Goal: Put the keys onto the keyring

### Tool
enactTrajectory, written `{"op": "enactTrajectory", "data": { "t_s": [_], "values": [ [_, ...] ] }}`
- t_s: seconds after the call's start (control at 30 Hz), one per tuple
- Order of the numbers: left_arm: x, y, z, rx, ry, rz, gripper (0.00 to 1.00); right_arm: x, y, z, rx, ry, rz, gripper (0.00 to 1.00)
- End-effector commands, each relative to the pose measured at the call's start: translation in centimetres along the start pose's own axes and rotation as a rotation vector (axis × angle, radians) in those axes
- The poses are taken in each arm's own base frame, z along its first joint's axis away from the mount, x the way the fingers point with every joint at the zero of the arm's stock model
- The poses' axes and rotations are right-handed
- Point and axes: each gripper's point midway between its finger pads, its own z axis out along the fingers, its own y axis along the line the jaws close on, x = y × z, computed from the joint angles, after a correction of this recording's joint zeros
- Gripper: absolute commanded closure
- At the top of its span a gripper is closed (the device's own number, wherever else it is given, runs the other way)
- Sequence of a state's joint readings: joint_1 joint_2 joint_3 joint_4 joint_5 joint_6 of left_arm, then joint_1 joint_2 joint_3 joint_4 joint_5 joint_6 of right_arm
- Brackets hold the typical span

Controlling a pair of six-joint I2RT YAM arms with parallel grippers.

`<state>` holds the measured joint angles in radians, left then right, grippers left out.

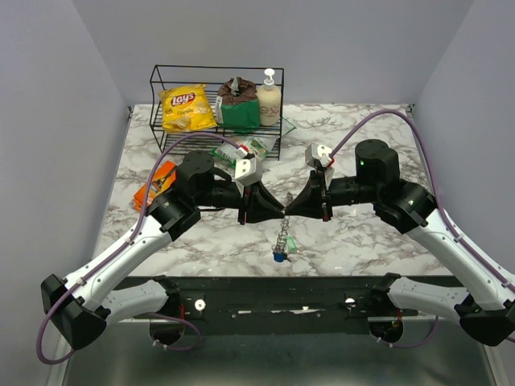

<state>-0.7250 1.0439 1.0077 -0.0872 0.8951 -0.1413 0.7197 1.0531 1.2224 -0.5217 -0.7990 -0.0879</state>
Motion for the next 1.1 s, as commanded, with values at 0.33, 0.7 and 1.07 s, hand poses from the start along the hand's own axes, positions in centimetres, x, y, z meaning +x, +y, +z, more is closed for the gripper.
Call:
{"op": "enactTrajectory", "data": {
  "t_s": [0.33, 0.7, 1.07],
  "values": [
    [-0.7, -0.7, 0.7, 0.038, -0.011, 0.012, 1.00, -1.5, 0.5, -0.5, -0.009, -0.040, -0.037, 0.99],
    [-0.7, -0.3, 0.5, -0.011, -0.045, 0.032, 1.00, -2.5, -0.7, -1.5, 0.119, -0.093, -0.040, 0.71],
    [-1.7, 0.1, 0.0, -0.065, -0.155, 0.090, 1.00, -4.7, -1.8, -4.3, 0.314, -0.235, -0.064, 0.06]
  ]
}}
